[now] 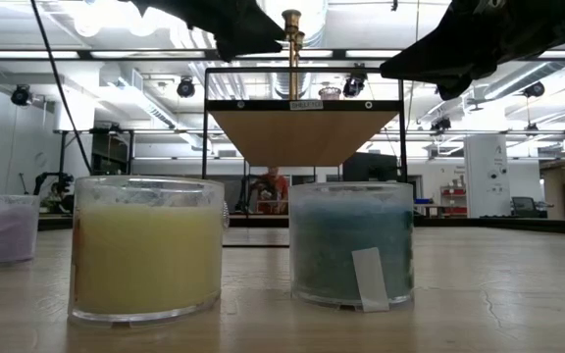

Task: Pick & Place candle stick holders
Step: Put the purple glass candle holder on the shelf

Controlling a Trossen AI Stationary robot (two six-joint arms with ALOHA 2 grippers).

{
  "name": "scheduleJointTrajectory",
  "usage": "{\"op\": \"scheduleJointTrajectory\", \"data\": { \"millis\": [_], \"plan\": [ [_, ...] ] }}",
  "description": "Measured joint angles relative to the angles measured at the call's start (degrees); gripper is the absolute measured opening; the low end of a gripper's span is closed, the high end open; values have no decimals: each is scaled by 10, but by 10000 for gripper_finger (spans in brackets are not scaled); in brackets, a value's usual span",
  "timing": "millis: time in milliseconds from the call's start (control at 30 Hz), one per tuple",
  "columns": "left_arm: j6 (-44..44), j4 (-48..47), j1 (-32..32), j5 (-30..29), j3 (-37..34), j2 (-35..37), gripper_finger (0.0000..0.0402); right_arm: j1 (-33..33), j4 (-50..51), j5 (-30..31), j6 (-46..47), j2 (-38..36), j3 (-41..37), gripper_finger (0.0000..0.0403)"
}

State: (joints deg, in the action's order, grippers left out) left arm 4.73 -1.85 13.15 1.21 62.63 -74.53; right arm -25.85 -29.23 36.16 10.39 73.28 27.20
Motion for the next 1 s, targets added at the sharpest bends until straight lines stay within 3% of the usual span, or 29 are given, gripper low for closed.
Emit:
{"op": "scheduleJointTrajectory", "data": {
  "millis": [100, 233, 333, 467, 533, 733, 867, 1000],
  "plan": [
    [1, -48, 0, -5, 0, 28, 200, 0, 2, 0, 1, 0, 0, 8],
    [22, -123, 0, -71, 0, 71, 198, 0, 3, 0, 1, 0, 0, 8],
    [59, -180, 0, -172, 0, 104, 198, 0, 3, 0, 1, 0, 0, 8],
    [73, -232, 2, -363, 0, 124, 197, 0, 2, 0, 1, 0, 0, 8],
    [94, -255, 11, -400, 1, 126, 197, 0, 0, 0, 0, 0, 0, 8],
    [117, -314, 66, -319, 3, 93, 197, 0, -3, 0, -1, 0, 0, 8],
    [116, -336, 116, -229, 16, 57, 197, 0, -3, 0, 0, 0, 0, 8],
    [172, -406, 170, -139, 48, 5, 197, 0, -3, 0, -1, 0, 0, 8]
  ]
}}
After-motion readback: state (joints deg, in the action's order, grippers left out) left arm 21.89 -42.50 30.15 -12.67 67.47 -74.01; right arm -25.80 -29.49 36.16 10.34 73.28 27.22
